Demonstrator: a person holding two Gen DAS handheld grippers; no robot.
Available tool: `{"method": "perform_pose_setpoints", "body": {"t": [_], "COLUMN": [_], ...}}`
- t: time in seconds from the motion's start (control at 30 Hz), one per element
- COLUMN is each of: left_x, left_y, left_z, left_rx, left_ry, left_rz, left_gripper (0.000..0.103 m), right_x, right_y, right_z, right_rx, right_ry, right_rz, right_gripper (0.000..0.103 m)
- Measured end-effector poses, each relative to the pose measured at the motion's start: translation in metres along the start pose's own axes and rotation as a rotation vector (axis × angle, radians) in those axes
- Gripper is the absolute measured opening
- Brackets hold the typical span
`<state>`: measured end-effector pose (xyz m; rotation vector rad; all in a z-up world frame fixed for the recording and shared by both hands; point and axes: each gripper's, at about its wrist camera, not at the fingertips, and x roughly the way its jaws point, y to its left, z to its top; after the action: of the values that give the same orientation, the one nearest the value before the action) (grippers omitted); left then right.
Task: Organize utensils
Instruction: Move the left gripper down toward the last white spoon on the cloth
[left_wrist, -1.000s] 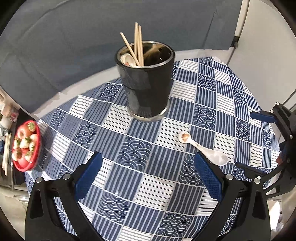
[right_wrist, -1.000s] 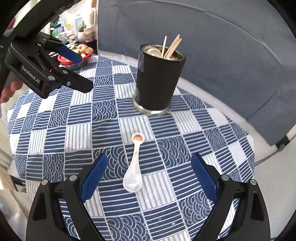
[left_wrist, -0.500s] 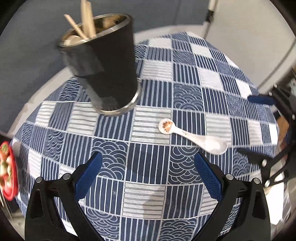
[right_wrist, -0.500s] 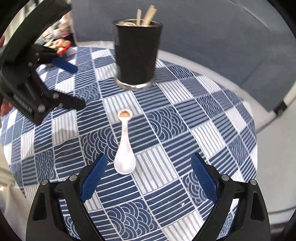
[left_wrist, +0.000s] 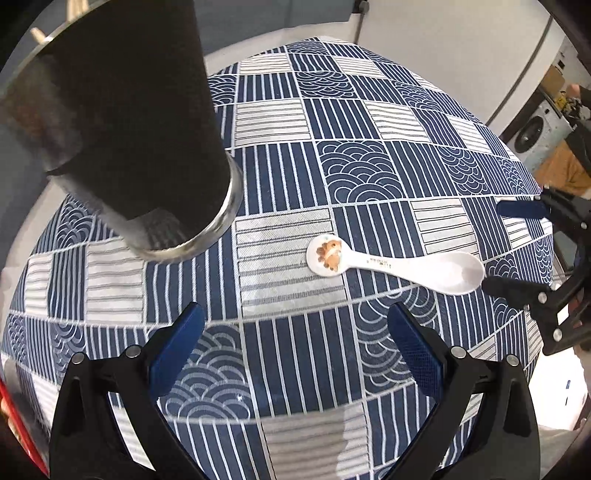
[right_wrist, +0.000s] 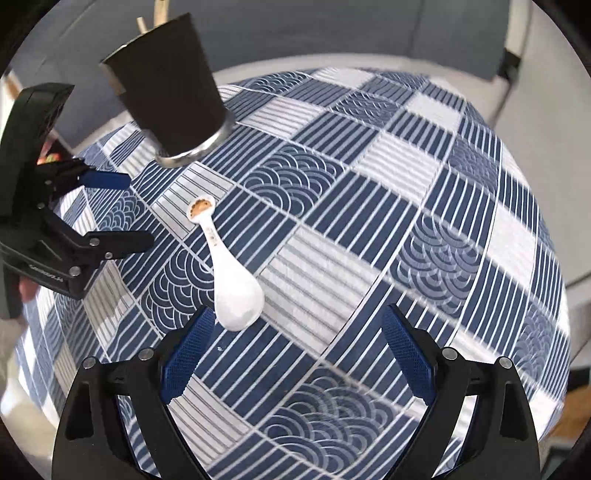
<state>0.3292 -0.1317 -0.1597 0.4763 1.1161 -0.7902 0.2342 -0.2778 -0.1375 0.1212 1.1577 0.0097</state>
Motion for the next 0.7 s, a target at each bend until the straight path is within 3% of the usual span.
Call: {"method": "perform_pose_setpoints", "body": {"t": [0.2, 0.27, 0.5, 0.6, 0.63, 0.67, 0.7], "left_x": [0.014, 0.019, 0.032, 0.036, 0.036, 0.035, 0.033], "left_y": [-0.002, -0.002, -0.011, -0.015, -0.017, -0.019, -0.021], "left_z": [0.005, 0.008, 0.015, 0.017, 0.017, 0.017, 0.018], "left_rx": [0.063, 0.085, 0.182, 0.223, 0.247, 0.267, 0.281], "left_ry": [-0.003, -0.003, -0.003, -0.003, -0.007, -0.013, -0.016], "left_rz": [-0.021, -0.025, -0.039, -0.039, -0.03, -0.042, -0.047], "left_gripper": [0.097, 0.097, 0.096, 0.085, 0.082, 0.073, 0.068], "right_x": [0.007, 0.006, 0.007, 0.013, 0.016, 0.018, 0.018], "right_y": [-0.001, -0.002, -0.003, -0.002, -0.002, -0.002, -0.002], "right_z": [-0.003, -0.002, -0.003, -0.005, -0.005, -0.005, -0.004], "right_rx": [0.085, 0.11, 0.224, 0.268, 0.291, 0.299, 0.301], "right_ry": [0.004, -0.004, 0.019, 0.068, 0.094, 0.107, 0.11], "right_rz": [-0.051, -0.061, -0.009, 0.012, 0.035, 0.049, 0.047], "right_gripper": [0.086, 0.074, 0.052, 0.028, 0.014, 0.007, 0.007]}}
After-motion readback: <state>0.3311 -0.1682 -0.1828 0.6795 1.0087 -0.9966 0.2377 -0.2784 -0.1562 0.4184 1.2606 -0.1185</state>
